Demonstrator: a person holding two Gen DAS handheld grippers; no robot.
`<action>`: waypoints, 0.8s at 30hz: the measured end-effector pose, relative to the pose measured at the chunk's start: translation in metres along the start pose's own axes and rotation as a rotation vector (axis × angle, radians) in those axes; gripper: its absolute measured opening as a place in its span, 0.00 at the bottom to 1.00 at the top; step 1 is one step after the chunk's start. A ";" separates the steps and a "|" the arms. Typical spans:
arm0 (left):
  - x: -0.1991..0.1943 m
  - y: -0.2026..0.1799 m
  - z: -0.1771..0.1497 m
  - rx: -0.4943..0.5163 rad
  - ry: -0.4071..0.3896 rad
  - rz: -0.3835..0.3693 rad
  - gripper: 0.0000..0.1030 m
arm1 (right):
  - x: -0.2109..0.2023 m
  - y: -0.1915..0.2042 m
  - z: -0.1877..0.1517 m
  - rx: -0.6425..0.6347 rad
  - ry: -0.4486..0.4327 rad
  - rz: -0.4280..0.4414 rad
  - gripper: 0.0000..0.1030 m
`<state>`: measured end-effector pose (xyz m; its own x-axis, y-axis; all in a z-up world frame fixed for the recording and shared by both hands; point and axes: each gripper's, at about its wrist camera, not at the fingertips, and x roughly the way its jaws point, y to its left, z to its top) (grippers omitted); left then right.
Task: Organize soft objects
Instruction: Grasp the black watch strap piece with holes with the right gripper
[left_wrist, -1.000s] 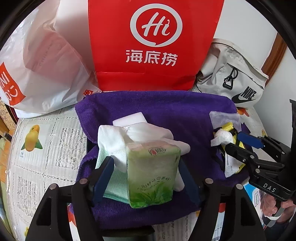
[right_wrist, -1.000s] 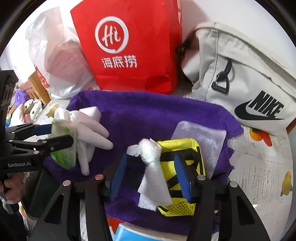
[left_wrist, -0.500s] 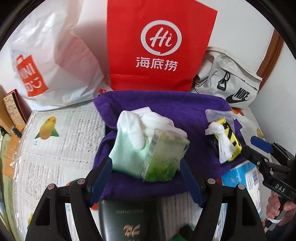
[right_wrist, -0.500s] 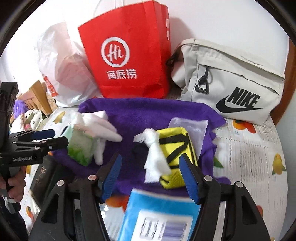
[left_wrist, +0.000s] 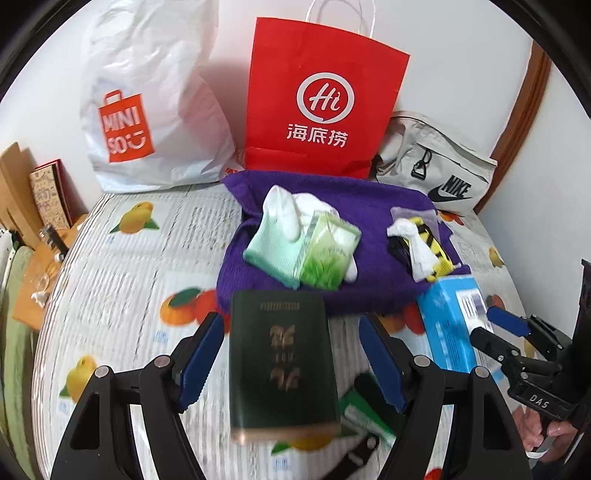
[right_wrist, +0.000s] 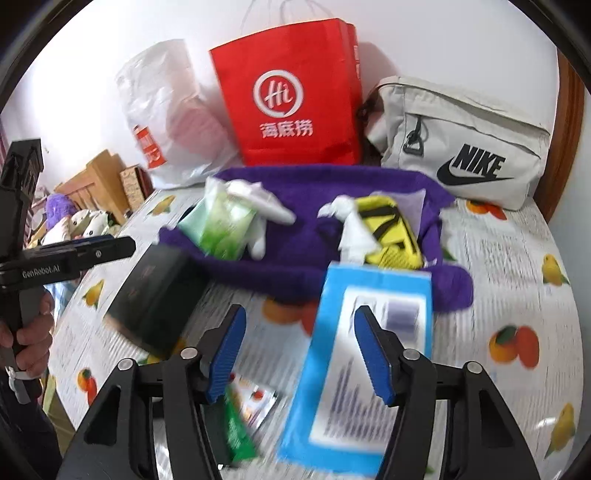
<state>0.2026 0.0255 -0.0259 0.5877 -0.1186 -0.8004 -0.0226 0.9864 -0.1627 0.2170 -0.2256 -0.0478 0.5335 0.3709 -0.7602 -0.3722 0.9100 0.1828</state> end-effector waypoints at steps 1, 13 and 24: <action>-0.003 0.000 -0.004 0.001 -0.002 0.000 0.72 | -0.003 0.005 -0.006 -0.008 0.001 0.003 0.53; -0.028 0.015 -0.069 -0.026 -0.010 0.004 0.72 | -0.005 0.054 -0.072 -0.105 0.055 0.075 0.34; -0.021 0.032 -0.111 -0.060 0.029 -0.005 0.72 | 0.028 0.071 -0.097 -0.171 0.118 0.033 0.26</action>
<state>0.0992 0.0472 -0.0784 0.5642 -0.1277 -0.8157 -0.0686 0.9773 -0.2005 0.1317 -0.1682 -0.1166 0.4299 0.3663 -0.8252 -0.5165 0.8494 0.1080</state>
